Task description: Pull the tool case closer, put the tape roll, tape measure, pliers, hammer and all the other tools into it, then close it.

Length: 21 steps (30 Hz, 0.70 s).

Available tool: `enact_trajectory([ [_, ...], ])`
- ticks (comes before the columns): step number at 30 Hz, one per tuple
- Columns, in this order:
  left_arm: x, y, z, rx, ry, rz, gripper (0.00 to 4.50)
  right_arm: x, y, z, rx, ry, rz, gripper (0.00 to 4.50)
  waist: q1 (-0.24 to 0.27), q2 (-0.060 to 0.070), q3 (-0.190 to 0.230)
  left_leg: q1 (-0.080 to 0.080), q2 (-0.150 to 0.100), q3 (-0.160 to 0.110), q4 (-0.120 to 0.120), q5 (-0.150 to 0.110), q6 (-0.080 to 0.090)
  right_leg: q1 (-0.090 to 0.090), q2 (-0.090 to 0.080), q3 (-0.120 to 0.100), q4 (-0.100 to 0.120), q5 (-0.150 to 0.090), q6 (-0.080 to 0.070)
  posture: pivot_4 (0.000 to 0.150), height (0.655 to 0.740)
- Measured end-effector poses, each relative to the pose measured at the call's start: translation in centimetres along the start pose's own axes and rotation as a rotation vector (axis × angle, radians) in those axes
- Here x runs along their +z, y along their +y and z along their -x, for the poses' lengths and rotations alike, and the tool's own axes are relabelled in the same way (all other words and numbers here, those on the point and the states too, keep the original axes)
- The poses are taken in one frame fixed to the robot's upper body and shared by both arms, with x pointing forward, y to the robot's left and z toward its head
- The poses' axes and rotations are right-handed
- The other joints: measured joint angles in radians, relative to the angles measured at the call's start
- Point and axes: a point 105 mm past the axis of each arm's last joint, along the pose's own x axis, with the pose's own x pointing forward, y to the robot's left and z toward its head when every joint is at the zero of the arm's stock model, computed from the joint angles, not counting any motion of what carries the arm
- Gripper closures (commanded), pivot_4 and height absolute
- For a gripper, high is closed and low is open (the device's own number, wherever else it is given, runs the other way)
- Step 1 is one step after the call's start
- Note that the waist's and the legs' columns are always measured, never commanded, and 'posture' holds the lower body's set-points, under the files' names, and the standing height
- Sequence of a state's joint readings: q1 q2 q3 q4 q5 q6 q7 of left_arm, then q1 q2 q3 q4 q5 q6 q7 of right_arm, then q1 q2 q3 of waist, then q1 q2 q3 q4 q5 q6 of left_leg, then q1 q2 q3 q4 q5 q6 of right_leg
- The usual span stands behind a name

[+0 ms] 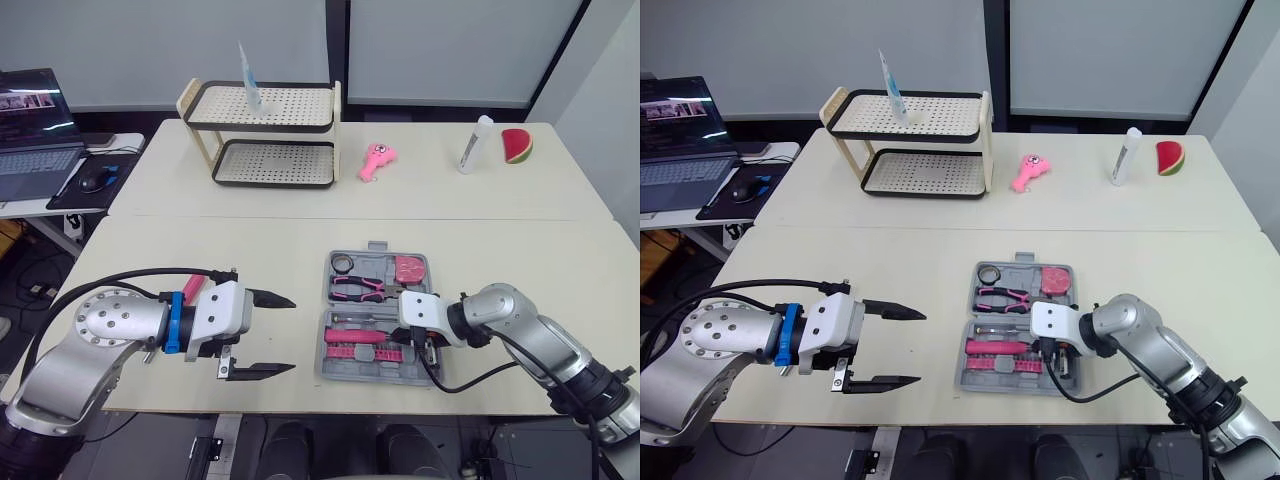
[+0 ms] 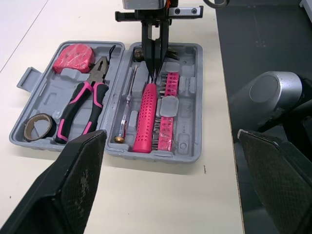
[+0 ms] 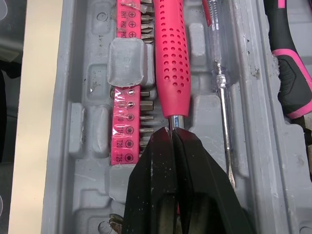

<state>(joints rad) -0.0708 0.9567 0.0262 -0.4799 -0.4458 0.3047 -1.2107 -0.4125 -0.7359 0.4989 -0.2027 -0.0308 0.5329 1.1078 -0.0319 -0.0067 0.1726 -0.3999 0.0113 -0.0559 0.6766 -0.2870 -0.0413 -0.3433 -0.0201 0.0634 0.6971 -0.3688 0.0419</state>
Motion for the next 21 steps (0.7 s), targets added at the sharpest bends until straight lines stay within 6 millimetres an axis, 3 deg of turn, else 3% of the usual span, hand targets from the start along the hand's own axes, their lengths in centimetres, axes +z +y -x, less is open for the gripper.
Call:
enact_trajectory([
  [8, -0.1, -0.1, 0.0, -0.001, -0.001, 0.01, 0.0, -0.4, -0.2, -0.1, 0.005, 0.005, -0.014, 4.47, 0.0, -0.002, -0.001, 0.001, 0.0, 0.0, 0.0, 0.0, 0.0, 0.001, 0.0, 0.0, 0.0, 0.0, 0.0, 0.15, 0.74],
  [15, -0.6, 0.0, 0.2, 0.06, -0.033, 0.091, 0.0, 0.8, 0.0, -0.3, -0.002, -0.075, 0.006, 4.47, 0.0, -0.002, -0.001, 0.0, 0.0, 0.0, 0.0, 0.0, 0.0, 0.0, 0.0, 0.0, 0.0, 0.0, 0.0, 0.15, 0.74],
  [19, -1.7, 1.4, 2.4, 0.264, -0.07, 0.198, 0.0, 2.6, -1.3, 2.7, -0.132, -0.2, 0.033, 4.47, 0.0, -0.002, -0.001, 0.0, 0.001, -0.001, 0.0, 0.0, 0.0, 0.0, -0.001, 0.0, 0.0, 0.0, 0.0, 0.15, 0.74],
  [21, -2.6, 2.2, 4.1, 0.393, -0.08, 0.247, 0.0, 2.6, -2.2, 4.6, -0.23, -0.229, 0.056, 4.47, 0.002, -0.002, -0.001, 0.0, 0.0, -0.002, 0.0, 0.0, 0.0, 0.001, -0.001, 0.0, 0.0, 0.0, 0.0, 0.15, 0.74],
])
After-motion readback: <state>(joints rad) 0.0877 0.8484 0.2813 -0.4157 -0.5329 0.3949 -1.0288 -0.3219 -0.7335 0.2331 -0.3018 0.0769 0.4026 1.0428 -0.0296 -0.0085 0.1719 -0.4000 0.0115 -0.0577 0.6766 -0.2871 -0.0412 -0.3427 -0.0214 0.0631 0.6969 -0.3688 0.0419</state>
